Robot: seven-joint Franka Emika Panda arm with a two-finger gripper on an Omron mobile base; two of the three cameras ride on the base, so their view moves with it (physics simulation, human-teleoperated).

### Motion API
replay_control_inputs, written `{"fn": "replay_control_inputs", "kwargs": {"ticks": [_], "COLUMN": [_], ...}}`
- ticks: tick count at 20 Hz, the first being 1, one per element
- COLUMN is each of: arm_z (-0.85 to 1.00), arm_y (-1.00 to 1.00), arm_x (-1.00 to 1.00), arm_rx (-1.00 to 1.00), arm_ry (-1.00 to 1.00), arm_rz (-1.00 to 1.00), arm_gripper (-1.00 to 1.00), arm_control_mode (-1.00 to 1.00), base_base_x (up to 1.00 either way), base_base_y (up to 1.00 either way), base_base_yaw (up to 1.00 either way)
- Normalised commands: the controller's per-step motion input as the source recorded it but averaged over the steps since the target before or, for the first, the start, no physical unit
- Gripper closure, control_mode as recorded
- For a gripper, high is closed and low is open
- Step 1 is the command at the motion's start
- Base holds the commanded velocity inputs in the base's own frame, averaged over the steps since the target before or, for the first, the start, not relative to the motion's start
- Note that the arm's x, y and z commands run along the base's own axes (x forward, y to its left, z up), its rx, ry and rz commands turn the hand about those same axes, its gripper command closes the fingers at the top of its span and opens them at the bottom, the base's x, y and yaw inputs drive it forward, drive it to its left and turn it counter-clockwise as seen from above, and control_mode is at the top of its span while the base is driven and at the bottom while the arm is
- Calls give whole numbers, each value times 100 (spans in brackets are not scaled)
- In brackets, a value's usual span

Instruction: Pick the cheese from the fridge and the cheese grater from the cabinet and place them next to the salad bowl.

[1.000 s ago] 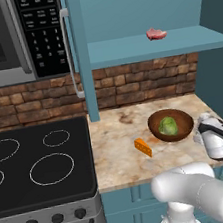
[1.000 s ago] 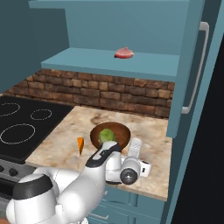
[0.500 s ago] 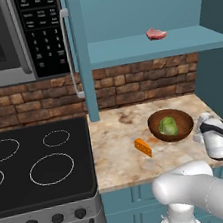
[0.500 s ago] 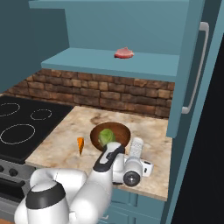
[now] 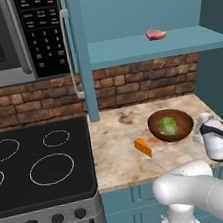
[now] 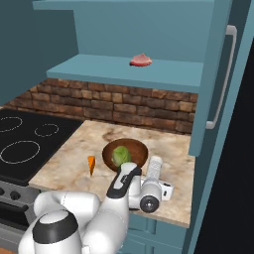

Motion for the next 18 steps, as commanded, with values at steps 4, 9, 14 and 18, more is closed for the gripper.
{"fn": "replay_control_inputs", "kwargs": {"ticks": [4, 9, 14, 18], "arm_z": [-26, -23, -22, -23], "arm_y": [21, 17, 16, 13], "arm_x": [0, 3, 1, 0], "arm_rx": [-1, -1, 0, 0], "arm_ry": [0, 0, 0, 0], "arm_rz": [0, 0, 0, 0], "arm_gripper": [100, 100, 100, 100], "arm_control_mode": [-100, -100, -100, -100], "base_base_x": [0, 0, 0, 0], "base_base_y": [0, 0, 0, 0], "base_base_yaw": [0, 0, 0, 0]}}
